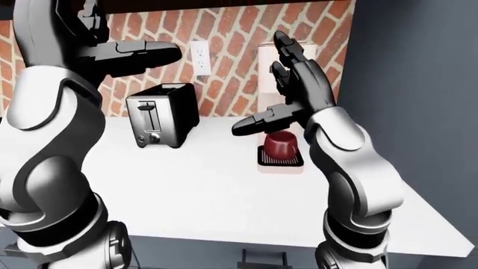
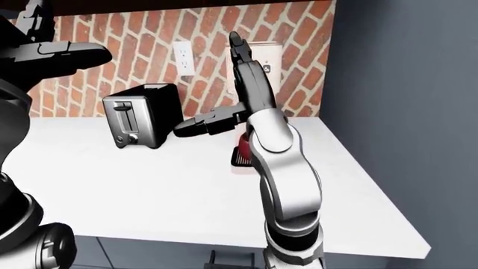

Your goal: Press the button on the coffee machine to serve coffee.

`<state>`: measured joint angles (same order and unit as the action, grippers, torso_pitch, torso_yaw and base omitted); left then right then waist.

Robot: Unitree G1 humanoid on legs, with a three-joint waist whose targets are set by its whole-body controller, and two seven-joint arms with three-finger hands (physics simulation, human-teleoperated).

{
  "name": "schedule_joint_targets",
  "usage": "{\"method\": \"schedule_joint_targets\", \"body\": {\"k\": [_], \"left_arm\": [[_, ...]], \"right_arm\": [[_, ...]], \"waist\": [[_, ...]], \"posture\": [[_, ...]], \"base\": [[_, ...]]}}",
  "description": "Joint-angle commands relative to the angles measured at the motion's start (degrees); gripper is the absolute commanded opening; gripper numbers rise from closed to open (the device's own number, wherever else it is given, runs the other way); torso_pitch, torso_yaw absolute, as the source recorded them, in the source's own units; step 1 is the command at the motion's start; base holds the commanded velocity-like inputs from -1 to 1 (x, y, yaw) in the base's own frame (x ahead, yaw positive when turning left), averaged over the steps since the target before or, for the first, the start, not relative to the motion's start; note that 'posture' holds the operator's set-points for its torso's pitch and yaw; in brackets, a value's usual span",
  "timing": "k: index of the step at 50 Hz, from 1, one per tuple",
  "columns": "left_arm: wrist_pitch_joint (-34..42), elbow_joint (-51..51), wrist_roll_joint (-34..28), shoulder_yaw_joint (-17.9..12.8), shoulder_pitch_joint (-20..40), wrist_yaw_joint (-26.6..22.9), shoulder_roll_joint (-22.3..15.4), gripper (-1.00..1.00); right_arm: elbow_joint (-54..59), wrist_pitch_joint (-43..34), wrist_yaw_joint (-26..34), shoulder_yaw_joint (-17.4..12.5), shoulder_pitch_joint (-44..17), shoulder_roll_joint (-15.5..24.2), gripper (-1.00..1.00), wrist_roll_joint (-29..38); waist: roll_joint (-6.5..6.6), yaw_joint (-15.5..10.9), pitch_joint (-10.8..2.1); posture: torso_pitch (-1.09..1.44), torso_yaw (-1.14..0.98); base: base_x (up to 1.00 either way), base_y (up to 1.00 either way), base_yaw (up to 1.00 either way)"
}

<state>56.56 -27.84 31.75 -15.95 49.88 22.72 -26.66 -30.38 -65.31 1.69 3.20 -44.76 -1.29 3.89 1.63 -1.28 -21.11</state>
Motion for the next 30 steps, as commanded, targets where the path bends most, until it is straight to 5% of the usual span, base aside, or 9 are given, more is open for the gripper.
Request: {"method": "schedule_joint_targets", "body": {"k": [1, 30], "left_arm": [[-1.37, -0.26, -0.3, -0.25, 1.56, -0.17, -0.48, 1.0], [-1.12, -0.31, -0.66, -0.24, 1.8, -0.26, -0.16, 1.0]], "right_arm": [[-0.56, 1.87, -0.22, -0.44, -1.73, 0.17, 1.0, 0.25], [9.45, 9.17, -1.74, -2.19, -3.01, 0.54, 1.0, -2.09]], "waist": [[0.24, 0.0, -0.03], [0.23, 0.12, -0.22]], "posture": [[-0.61, 0.0], [-0.61, 0.0]], "base": [[0.0, 0.0, 0.0], [0.0, 0.0, 0.0]]}}
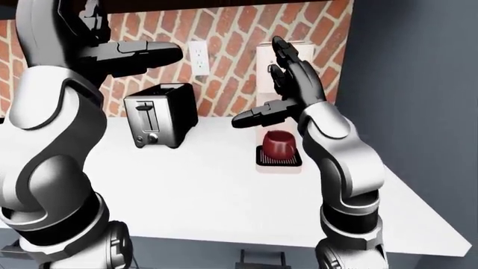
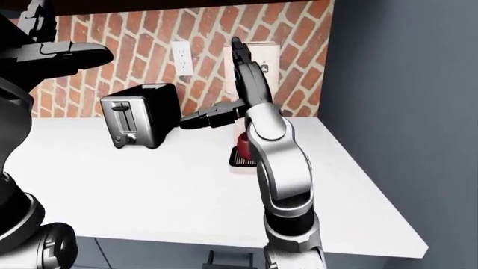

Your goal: Press the button on the coffee machine to serve coffee.

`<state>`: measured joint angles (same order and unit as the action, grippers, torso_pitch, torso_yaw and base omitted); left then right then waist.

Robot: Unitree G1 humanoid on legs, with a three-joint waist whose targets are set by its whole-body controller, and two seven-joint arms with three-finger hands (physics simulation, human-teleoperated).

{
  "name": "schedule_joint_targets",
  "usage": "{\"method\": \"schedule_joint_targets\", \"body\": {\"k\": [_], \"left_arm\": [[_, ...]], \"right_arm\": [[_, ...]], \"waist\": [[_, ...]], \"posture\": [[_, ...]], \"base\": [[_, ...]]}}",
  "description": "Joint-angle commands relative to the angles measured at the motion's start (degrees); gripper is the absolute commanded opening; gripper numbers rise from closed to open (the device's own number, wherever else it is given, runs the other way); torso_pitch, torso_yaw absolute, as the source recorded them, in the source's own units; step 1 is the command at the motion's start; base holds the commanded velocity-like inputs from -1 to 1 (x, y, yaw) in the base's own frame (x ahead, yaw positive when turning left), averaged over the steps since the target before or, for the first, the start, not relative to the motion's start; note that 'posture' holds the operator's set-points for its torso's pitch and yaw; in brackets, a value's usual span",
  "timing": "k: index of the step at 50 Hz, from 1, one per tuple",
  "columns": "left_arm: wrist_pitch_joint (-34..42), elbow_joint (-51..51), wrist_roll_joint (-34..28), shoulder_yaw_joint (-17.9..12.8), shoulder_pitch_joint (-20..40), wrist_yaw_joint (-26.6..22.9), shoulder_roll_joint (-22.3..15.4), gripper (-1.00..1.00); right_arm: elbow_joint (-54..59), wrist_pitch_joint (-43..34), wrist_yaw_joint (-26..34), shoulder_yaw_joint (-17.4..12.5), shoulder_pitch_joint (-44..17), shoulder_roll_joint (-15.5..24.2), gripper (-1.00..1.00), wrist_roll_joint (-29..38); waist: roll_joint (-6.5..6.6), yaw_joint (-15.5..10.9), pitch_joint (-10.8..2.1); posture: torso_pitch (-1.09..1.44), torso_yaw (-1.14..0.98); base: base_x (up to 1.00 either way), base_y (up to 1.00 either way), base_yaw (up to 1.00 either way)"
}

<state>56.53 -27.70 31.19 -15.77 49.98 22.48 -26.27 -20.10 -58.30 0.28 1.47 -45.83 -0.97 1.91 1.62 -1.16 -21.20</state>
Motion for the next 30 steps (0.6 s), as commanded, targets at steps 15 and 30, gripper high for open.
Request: {"method": "schedule_joint_targets", "body": {"k": [15, 30], "left_arm": [[-1.58, -0.27, -0.48, -0.19, 1.43, -0.21, -0.38, 1.0], [-1.67, -0.16, -0.82, -0.11, 1.55, -0.38, -0.15, 1.0]], "right_arm": [[6.63, 7.31, -1.67, -1.29, -3.42, 0.98, 1.0, -2.06], [12.54, 11.16, -2.9, -2.21, -5.03, 1.8, 1.0, -3.88]], "waist": [[0.23, 0.09, -0.15], [0.25, 0.25, -0.05]], "posture": [[-0.61, 0.0], [-0.61, 0.0]], "base": [[0.0, 0.0, 0.0], [0.0, 0.0, 0.0]]}}
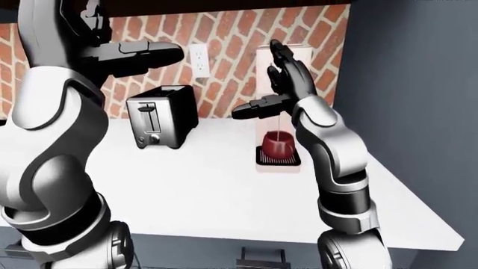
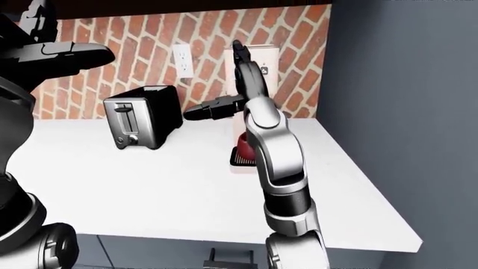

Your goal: Press the button on the coffee machine to serve coffee.

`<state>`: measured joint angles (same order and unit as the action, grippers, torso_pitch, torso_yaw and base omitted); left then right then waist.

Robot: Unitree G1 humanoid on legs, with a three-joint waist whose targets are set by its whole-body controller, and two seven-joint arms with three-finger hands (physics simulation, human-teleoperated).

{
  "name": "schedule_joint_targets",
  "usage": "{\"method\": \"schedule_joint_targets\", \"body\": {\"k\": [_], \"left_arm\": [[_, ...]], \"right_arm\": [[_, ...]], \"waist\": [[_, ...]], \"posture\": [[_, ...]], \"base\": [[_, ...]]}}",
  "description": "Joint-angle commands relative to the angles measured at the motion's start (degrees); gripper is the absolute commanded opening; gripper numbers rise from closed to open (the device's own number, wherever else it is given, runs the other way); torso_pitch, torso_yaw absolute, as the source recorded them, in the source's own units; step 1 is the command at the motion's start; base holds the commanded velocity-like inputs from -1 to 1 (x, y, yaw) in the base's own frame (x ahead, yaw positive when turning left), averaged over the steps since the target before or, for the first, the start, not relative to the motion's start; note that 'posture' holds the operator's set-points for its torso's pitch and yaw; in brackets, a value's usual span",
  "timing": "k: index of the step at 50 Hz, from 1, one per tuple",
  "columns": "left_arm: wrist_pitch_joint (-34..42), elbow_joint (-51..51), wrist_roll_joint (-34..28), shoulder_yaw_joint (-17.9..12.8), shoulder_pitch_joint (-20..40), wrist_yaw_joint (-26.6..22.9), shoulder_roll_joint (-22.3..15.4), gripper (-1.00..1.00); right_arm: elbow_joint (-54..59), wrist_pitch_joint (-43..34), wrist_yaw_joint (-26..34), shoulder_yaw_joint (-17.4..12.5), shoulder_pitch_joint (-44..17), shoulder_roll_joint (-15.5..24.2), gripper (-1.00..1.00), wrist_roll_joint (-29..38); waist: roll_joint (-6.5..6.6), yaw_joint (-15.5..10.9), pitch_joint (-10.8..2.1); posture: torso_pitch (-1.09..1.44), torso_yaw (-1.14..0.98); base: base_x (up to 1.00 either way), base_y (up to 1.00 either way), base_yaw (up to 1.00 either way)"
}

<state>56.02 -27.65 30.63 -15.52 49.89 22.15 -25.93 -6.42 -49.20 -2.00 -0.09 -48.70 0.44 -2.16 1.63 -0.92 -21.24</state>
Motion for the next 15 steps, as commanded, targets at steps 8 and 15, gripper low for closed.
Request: {"method": "schedule_joint_targets", "body": {"k": [8, 15], "left_arm": [[-1.23, -0.16, -0.41, -0.22, 1.59, -0.13, -0.43, 1.0], [-1.16, -0.31, -0.52, -0.24, 1.49, -0.2, -0.31, 1.0]], "right_arm": [[0.72, 3.62, -0.94, -0.72, -2.11, 0.86, 1.0, -0.4], [0.39, 3.17, -1.23, -0.71, -2.26, 0.97, 1.0, -0.7]], "waist": [[0.09, -0.16, 0.11], [-0.03, -0.44, 0.2]], "posture": [[-0.61, 0.0], [-0.61, 0.0]], "base": [[0.0, 0.0, 0.0], [0.0, 0.0, 0.0]]}}
